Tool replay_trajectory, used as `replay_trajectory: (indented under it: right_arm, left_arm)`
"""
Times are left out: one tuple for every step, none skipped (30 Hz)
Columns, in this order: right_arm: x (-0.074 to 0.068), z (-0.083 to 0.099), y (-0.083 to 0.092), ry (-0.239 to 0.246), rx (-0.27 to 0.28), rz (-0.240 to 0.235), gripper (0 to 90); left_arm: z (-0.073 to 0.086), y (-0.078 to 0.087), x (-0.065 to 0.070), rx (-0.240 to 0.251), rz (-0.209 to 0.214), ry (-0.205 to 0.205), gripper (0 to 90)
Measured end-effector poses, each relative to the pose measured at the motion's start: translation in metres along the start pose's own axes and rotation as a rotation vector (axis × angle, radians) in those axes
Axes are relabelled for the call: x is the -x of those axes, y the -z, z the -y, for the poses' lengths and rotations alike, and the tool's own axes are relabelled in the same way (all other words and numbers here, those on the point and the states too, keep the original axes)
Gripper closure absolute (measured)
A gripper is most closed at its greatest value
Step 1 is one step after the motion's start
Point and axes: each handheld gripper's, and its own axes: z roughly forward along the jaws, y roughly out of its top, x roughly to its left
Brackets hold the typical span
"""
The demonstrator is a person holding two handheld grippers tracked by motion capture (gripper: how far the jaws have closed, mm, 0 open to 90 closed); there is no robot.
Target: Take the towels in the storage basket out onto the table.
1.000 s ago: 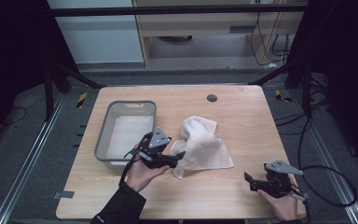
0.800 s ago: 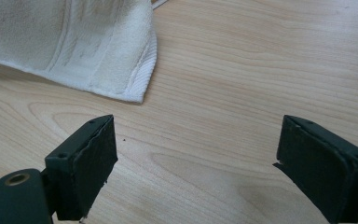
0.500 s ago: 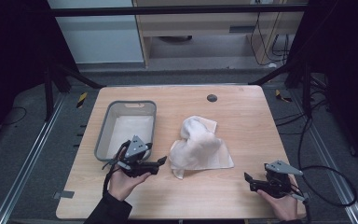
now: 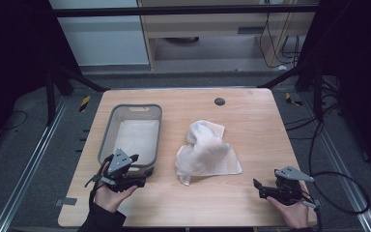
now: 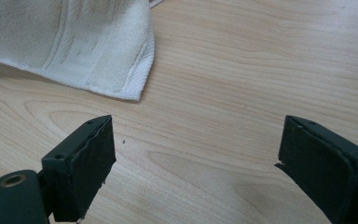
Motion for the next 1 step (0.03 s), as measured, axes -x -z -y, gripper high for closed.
replay_trajectory:
  right_arm:
    - [0.0,0.0,0.0,0.0,0.0,0.0,10.7]
  left_arm:
    - [0.0,0.0,0.0,0.0,0.0,0.0,28.1]
